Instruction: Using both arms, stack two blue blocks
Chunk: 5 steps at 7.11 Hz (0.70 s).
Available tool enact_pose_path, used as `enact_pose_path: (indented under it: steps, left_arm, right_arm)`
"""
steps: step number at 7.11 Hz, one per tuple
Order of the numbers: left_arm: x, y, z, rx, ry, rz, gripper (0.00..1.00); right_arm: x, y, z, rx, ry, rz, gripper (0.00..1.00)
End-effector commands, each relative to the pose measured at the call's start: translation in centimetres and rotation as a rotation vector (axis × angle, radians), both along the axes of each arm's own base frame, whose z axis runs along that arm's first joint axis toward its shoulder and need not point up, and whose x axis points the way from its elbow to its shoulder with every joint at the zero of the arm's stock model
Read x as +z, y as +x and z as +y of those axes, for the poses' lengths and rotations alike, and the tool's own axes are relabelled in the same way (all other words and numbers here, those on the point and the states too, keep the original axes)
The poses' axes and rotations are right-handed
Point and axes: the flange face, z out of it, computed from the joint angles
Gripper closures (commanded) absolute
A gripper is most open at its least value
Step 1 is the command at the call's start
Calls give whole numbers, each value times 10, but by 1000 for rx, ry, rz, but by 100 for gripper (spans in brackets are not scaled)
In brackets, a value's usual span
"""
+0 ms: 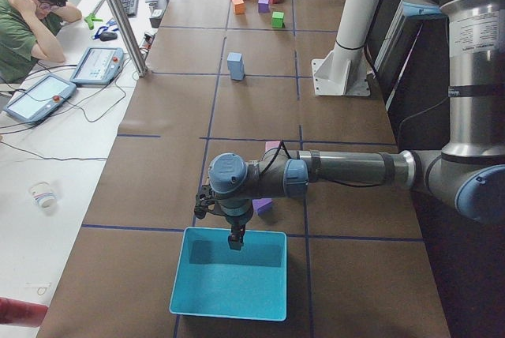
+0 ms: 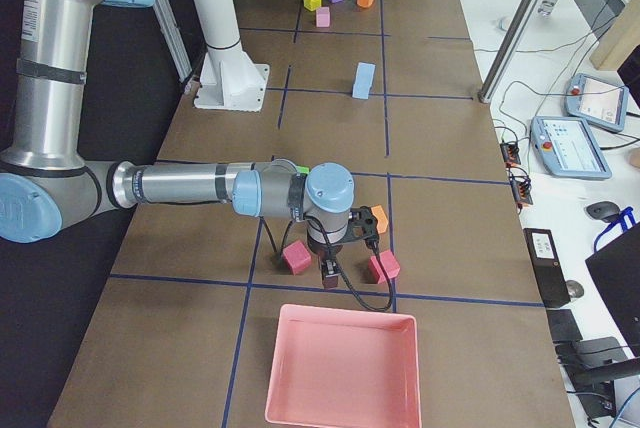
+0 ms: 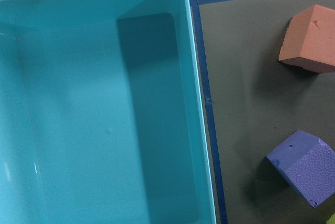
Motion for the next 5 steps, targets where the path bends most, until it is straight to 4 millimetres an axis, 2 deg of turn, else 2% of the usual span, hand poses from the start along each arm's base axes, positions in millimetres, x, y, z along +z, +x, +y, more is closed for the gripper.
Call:
enact_pose_path:
  steps: [1, 5]
  left_arm:
    - [0, 0, 1, -1, 0, 0, 0]
    - [4, -1, 3, -1, -10, -3, 0]
  right_arm:
    - [0, -4, -1, -8, 0, -3, 0]
    - [3, -5, 4, -8, -9, -17, 0]
